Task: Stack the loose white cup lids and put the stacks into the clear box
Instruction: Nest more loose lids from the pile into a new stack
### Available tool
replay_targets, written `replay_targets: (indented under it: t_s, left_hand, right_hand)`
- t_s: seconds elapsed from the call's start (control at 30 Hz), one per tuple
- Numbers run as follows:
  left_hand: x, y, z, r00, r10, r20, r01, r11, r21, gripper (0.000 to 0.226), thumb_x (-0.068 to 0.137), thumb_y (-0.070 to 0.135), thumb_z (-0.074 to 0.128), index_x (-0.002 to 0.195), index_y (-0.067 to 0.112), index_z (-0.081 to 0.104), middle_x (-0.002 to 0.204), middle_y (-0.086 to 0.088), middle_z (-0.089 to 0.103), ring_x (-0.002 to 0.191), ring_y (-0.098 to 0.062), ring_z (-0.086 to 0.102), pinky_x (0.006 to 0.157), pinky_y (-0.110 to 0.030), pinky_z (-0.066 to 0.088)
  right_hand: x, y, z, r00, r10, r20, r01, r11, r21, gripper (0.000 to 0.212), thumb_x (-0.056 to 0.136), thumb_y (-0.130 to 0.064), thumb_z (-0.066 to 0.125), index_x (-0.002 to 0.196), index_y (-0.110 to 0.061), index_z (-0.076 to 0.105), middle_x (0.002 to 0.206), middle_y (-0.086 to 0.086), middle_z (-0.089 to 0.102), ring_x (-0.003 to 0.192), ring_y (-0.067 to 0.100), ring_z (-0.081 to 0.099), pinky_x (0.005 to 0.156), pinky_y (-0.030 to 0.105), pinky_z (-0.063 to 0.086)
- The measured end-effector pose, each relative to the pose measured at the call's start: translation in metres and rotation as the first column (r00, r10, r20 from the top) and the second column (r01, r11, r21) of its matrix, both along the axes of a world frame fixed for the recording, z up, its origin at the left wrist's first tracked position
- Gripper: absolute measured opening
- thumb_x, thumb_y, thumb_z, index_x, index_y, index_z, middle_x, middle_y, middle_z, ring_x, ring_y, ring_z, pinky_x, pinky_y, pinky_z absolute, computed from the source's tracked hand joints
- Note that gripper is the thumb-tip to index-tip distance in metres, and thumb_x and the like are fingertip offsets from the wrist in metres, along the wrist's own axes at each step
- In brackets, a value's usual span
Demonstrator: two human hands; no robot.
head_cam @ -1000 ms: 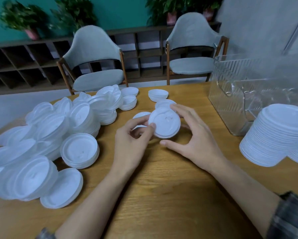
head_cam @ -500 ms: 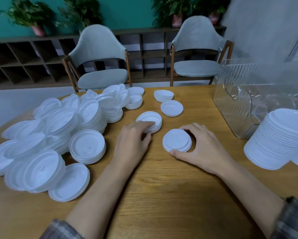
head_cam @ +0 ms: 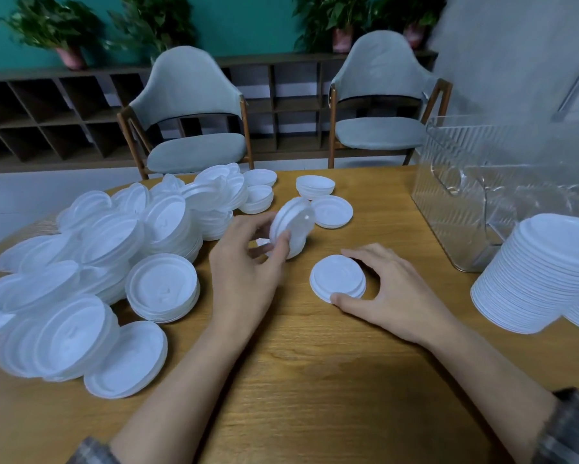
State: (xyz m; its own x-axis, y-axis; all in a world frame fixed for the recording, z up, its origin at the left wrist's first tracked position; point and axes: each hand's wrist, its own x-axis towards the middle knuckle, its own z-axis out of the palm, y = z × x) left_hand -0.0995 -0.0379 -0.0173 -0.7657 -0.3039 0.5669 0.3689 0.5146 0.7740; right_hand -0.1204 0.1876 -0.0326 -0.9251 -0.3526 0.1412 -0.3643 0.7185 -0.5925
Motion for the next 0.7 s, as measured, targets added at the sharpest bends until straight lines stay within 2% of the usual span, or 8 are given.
replay_targets:
  t_s: [0.07, 0.1, 0.2, 0.23, 0.37, 0.43, 0.57, 0.7]
  left_hand:
    - [0.003, 0.004, 0.004, 0.999, -0.029, 0.041, 0.025, 0.996, 0.086, 0.023, 0.095, 0.016, 0.075, 0.116, 0.024, 0.079, 0.107, 0.003, 0.071, 0.101, -0.013, 0.069, 0.079, -0.013, 0.053]
    - [0.002, 0.005, 0.002, 0.995, -0.055, 0.079, 0.045, 0.991, 0.127, 0.023, 0.095, 0.018, 0.074, 0.116, 0.026, 0.080, 0.107, 0.003, 0.072, 0.100, -0.013, 0.070, 0.082, -0.017, 0.054]
    - [0.001, 0.007, -0.003, 0.966, -0.130, 0.225, 0.087, 0.978, 0.191, 0.022, 0.093, 0.026, 0.074, 0.113, 0.029, 0.082, 0.103, 0.006, 0.075, 0.093, -0.010, 0.073, 0.091, -0.038, 0.059]
    - [0.000, 0.008, -0.004, 0.957, -0.136, 0.258, 0.090, 0.979, 0.182, 0.023, 0.091, 0.029, 0.075, 0.113, 0.029, 0.082, 0.101, 0.008, 0.076, 0.090, -0.010, 0.073, 0.090, -0.037, 0.059]
    - [0.002, 0.013, -0.007, 0.931, -0.117, 0.346, 0.090, 0.992, 0.094, 0.025, 0.091, 0.025, 0.077, 0.115, 0.025, 0.081, 0.086, 0.010, 0.077, 0.076, -0.006, 0.070, 0.078, -0.014, 0.050]
    - [0.002, 0.014, -0.010, 0.928, -0.117, 0.353, 0.101, 0.993, 0.064, 0.023, 0.092, 0.025, 0.078, 0.115, 0.023, 0.081, 0.086, 0.011, 0.078, 0.075, -0.007, 0.071, 0.078, -0.015, 0.053]
    - [0.001, 0.014, -0.015, 0.937, -0.110, 0.331, 0.123, 0.992, -0.018, 0.011, 0.093, 0.027, 0.078, 0.103, 0.024, 0.084, 0.092, 0.015, 0.078, 0.084, -0.005, 0.071, 0.082, -0.020, 0.054]
    - [0.001, 0.013, -0.018, 0.940, -0.120, 0.320, 0.144, 0.988, -0.052, 0.011, 0.094, 0.026, 0.077, 0.102, 0.025, 0.084, 0.093, 0.015, 0.078, 0.087, -0.001, 0.070, 0.081, -0.015, 0.052]
  right_hand:
    - [0.000, 0.000, 0.000, 1.000, -0.015, -0.002, 0.015, 1.000, -0.022, 0.086, 0.079, -0.058, 0.082, 0.153, -0.042, 0.041, 0.130, -0.030, 0.051, 0.122, -0.007, 0.037, 0.095, 0.010, 0.028]
    - [0.000, 0.000, 0.001, 1.000, -0.021, 0.006, 0.022, 0.999, -0.037, 0.088, 0.078, -0.058, 0.082, 0.154, -0.046, 0.037, 0.131, -0.032, 0.052, 0.124, -0.006, 0.038, 0.099, 0.016, 0.029]
    - [-0.001, -0.001, -0.001, 1.000, -0.003, 0.015, 0.004, 0.996, -0.086, 0.087, 0.076, -0.060, 0.085, 0.149, -0.053, 0.037, 0.134, -0.032, 0.056, 0.131, -0.004, 0.044, 0.109, 0.032, 0.039]
    - [0.000, -0.001, -0.002, 1.000, 0.007, 0.013, -0.006, 0.995, -0.095, 0.086, 0.075, -0.059, 0.085, 0.147, -0.054, 0.038, 0.133, -0.033, 0.056, 0.131, -0.005, 0.045, 0.111, 0.033, 0.040]
    - [0.000, -0.001, -0.001, 1.000, -0.001, 0.021, 0.003, 0.996, -0.094, 0.094, 0.073, -0.063, 0.086, 0.150, -0.057, 0.034, 0.131, -0.033, 0.053, 0.130, -0.005, 0.042, 0.105, 0.028, 0.035]
    - [0.000, -0.001, -0.001, 0.999, -0.009, 0.044, 0.013, 0.997, -0.079, 0.099, 0.072, -0.064, 0.085, 0.154, -0.055, 0.031, 0.134, -0.030, 0.052, 0.129, -0.004, 0.038, 0.104, 0.027, 0.031]
    - [-0.002, 0.000, -0.001, 0.999, 0.013, 0.050, -0.010, 0.998, -0.065, 0.105, 0.070, -0.064, 0.086, 0.157, -0.054, 0.027, 0.136, -0.030, 0.049, 0.139, 0.004, 0.039, 0.111, 0.030, 0.032]
    - [-0.002, 0.000, 0.002, 0.999, 0.026, 0.039, -0.024, 0.999, -0.031, 0.101, 0.071, -0.064, 0.086, 0.157, -0.047, 0.036, 0.144, -0.027, 0.047, 0.139, 0.000, 0.036, 0.112, 0.027, 0.030]
